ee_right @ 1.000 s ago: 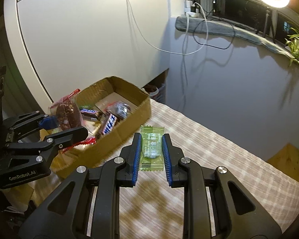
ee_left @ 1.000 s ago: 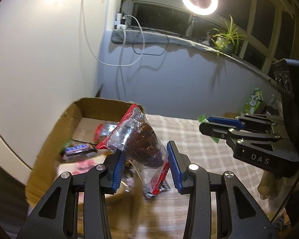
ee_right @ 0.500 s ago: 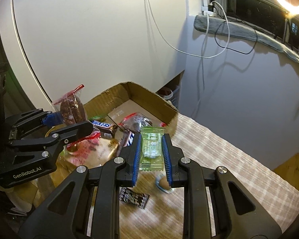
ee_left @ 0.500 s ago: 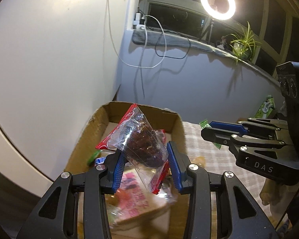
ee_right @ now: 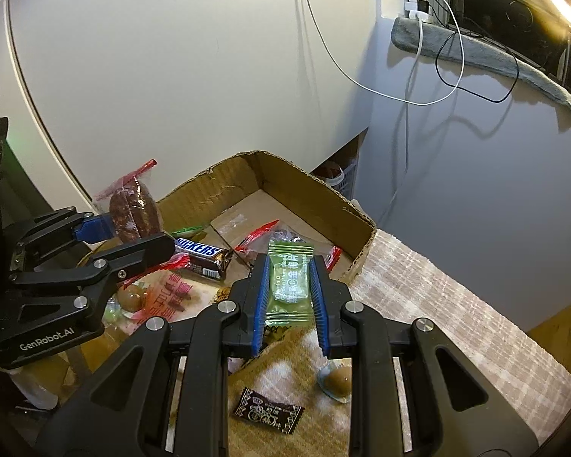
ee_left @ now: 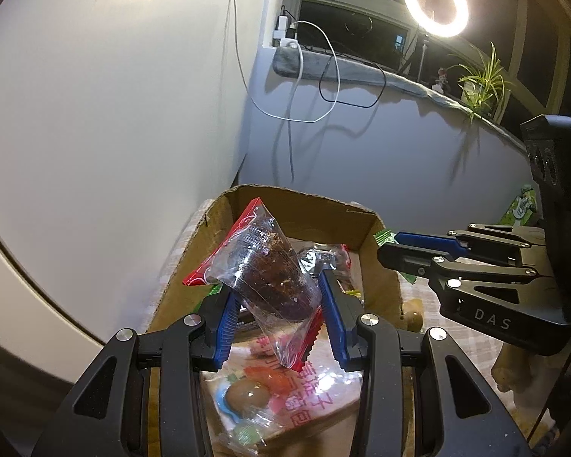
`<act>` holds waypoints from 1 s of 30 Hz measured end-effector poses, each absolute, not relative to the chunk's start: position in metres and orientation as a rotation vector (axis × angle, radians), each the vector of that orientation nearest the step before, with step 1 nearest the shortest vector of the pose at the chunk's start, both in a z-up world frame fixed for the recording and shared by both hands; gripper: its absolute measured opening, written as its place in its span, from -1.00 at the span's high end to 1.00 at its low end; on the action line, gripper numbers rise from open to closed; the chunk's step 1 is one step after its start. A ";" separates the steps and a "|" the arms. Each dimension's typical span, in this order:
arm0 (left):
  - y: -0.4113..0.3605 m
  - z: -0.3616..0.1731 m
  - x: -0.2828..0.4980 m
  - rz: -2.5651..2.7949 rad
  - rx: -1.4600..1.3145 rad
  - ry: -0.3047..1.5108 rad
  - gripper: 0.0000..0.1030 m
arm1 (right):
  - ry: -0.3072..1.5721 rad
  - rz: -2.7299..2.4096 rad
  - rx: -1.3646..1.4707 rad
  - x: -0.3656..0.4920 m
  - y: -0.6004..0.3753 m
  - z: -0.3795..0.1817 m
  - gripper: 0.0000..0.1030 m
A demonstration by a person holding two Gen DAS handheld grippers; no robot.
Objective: Organize snacks
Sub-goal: 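Carry the pastry in the left gripper and green candy in the right into the box, then open both grippers over the box to drop the pastry and green candy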
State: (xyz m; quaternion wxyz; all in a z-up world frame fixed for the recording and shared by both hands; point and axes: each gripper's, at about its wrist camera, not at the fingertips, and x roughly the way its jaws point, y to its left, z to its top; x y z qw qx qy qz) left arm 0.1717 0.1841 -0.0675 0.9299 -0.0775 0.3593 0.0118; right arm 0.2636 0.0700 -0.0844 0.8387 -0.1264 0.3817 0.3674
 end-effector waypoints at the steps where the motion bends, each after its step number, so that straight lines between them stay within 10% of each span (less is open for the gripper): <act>1: 0.185 -0.068 0.172 0.027 -0.161 0.736 0.24 | 0.810 0.776 -0.269 0.265 0.071 -0.085 0.57; 17: 0.191 -0.068 0.174 0.045 -0.164 0.742 0.07 | 0.808 0.766 -0.309 0.267 0.078 -0.089 0.49; 30: 0.195 -0.064 0.170 0.068 -0.155 0.726 -0.47 | 0.728 0.726 -0.331 0.260 0.073 -0.076 -0.72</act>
